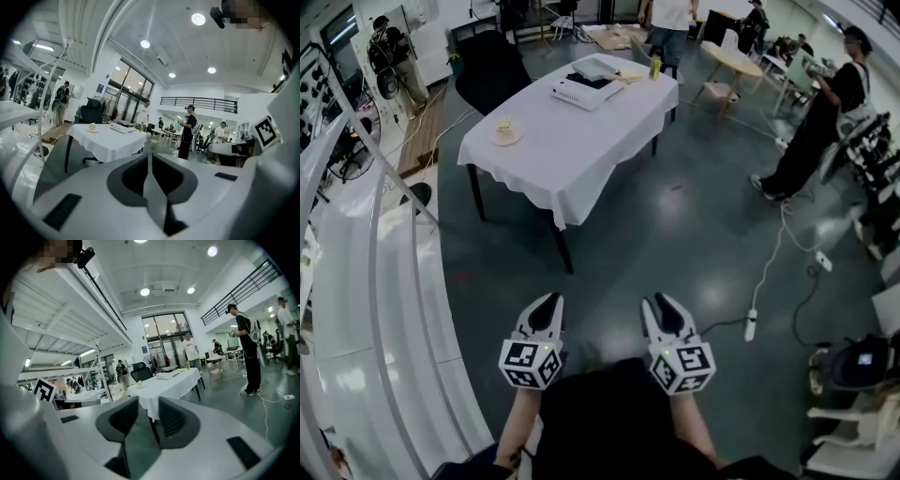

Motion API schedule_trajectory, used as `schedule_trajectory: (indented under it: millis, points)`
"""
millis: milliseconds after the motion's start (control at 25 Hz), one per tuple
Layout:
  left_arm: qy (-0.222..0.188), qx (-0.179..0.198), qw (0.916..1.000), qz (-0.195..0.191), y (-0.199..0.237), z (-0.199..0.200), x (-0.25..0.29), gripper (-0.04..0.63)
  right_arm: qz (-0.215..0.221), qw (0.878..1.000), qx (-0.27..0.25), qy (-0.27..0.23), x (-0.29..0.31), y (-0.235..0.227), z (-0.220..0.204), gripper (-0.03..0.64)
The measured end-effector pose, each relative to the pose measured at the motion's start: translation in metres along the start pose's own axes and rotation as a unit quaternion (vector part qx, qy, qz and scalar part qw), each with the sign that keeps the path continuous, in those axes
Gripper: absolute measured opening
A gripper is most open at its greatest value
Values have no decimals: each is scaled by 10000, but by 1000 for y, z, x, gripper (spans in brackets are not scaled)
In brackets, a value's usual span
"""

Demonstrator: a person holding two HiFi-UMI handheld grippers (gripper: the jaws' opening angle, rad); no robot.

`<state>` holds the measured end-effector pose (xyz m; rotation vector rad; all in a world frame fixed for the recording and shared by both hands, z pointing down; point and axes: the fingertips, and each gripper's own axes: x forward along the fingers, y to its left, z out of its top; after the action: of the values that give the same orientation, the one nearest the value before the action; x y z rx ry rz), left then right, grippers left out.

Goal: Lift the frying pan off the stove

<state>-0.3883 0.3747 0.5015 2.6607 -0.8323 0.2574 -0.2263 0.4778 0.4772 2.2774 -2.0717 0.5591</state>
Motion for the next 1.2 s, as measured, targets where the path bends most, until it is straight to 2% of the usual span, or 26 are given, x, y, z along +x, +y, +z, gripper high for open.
schedule_trajectory:
  millis: [40,80,120,160,400,680,920,1200]
  points:
    - [-24,-69,10000,1,2,-1,-2,15,82,9999,71,65,1,4,-4,189]
    - [-43,-163,9999,-20,4,-1,-4,83,141,9998,132,110,3,8,-6,275]
    - [-56,-267,9996,-44,7,-1,-6,218,156,9997,173,119,4,11,-7,281]
    - [-78,-357,9993,-42,11,-1,-9,259,140,9997,194,104,6,13,-7,288]
    - [-97,-437,9988,223,35,-2,-13,282,195,9998,-26,92,16,23,0,295]
    - [-266,-494,9981,258,44,16,16,282,236,9997,-50,26,47,1,14,295]
    - [-279,-448,9979,381,61,38,63,282,327,9994,-52,63,94,-29,34,295]
    - [-305,-540,9969,482,78,64,136,282,309,9994,-105,72,156,-93,71,295]
